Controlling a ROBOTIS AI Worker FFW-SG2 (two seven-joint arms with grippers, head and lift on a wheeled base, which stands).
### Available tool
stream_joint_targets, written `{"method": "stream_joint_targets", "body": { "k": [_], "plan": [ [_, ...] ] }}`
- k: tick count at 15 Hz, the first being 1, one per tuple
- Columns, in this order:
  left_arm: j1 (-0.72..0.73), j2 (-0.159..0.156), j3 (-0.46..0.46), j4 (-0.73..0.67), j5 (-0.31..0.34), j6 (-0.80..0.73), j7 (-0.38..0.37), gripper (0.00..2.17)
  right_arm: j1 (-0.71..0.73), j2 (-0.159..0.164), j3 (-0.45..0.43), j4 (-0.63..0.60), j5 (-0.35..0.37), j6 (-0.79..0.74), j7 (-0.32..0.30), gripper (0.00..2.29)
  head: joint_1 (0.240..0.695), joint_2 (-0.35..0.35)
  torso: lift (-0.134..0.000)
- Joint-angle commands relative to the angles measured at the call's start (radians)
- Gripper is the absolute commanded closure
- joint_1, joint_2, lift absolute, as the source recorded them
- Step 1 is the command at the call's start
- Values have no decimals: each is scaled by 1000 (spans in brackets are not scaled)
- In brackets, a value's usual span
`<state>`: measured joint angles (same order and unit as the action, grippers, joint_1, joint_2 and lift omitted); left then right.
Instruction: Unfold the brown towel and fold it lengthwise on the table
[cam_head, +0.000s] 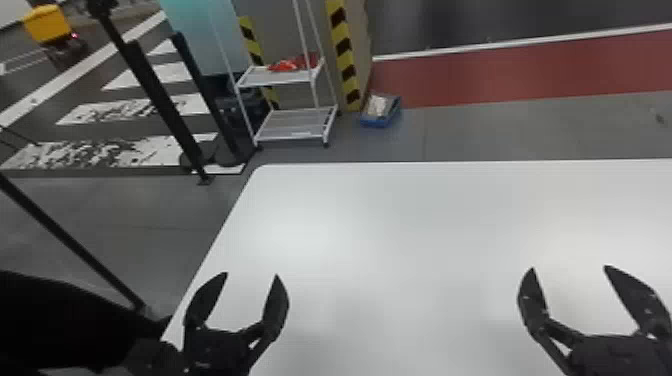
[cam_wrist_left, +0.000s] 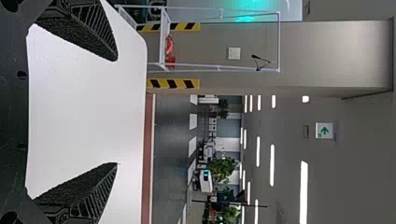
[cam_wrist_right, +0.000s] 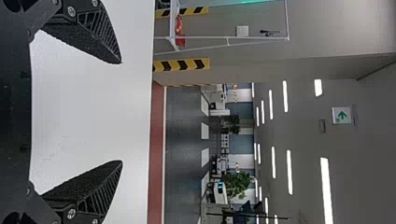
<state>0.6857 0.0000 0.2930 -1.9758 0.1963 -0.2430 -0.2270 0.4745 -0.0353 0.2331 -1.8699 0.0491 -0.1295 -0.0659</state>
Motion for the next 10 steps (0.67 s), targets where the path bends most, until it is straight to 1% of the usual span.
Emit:
{"method": "stream_joint_targets", "body": {
  "k": [1,10],
  "plan": [
    [0,-3,0,0,0,0,0,73,1,0,0,0,0,-6,0,124,695,325,-110],
    [2,-3,0,0,0,0,-2,73,3,0,-6,0,0,-6,0,124,695,322,-110]
  ]
}}
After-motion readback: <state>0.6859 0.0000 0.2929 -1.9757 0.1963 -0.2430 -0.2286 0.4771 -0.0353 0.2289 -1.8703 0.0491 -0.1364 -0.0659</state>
